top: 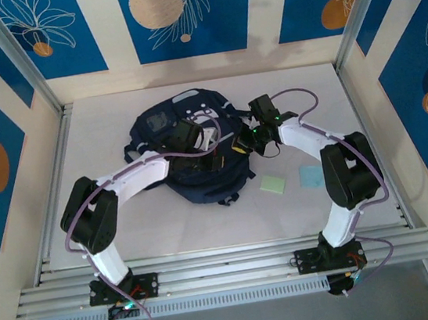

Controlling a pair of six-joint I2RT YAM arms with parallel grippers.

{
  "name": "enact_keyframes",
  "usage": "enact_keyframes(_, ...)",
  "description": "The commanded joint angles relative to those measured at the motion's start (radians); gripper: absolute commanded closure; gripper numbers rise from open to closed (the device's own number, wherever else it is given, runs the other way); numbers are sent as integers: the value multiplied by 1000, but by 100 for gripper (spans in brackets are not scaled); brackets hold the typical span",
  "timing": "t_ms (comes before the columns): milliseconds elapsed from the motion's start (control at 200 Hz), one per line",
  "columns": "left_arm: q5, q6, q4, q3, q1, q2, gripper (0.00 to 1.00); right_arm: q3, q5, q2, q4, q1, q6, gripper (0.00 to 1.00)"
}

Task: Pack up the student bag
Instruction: Unzip the student bag at the top-center of the table.

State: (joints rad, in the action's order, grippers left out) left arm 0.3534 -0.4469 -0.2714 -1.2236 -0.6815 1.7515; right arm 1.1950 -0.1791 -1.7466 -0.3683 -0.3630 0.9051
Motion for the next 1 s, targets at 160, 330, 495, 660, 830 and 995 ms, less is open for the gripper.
enact_keyframes(160, -59, 34, -244, 128, -16, -152, 100, 23, 51, -17, 125, 7, -1, 100)
enact_keyframes(330, -180, 49, -374, 197, 1, -234, 100, 52, 76, -39, 112, 12, -21, 100)
enact_keyframes(495, -297, 68, -469, 237, 72, -284, 100, 76, 94, -39, 88, 13, -55, 100)
enact_keyframes(660, -466, 94, -521, 243, 173, -330, 100, 87, 98, -37, 80, 14, -90, 100)
enact_keyframes(830, -671, 139, -512, 207, 206, -295, 96, 107, 26, -55, 109, 13, -140, 100)
enact_keyframes(995, -523, 136, -401, 190, 204, -284, 66, 144, -79, -44, 76, 11, -194, 95)
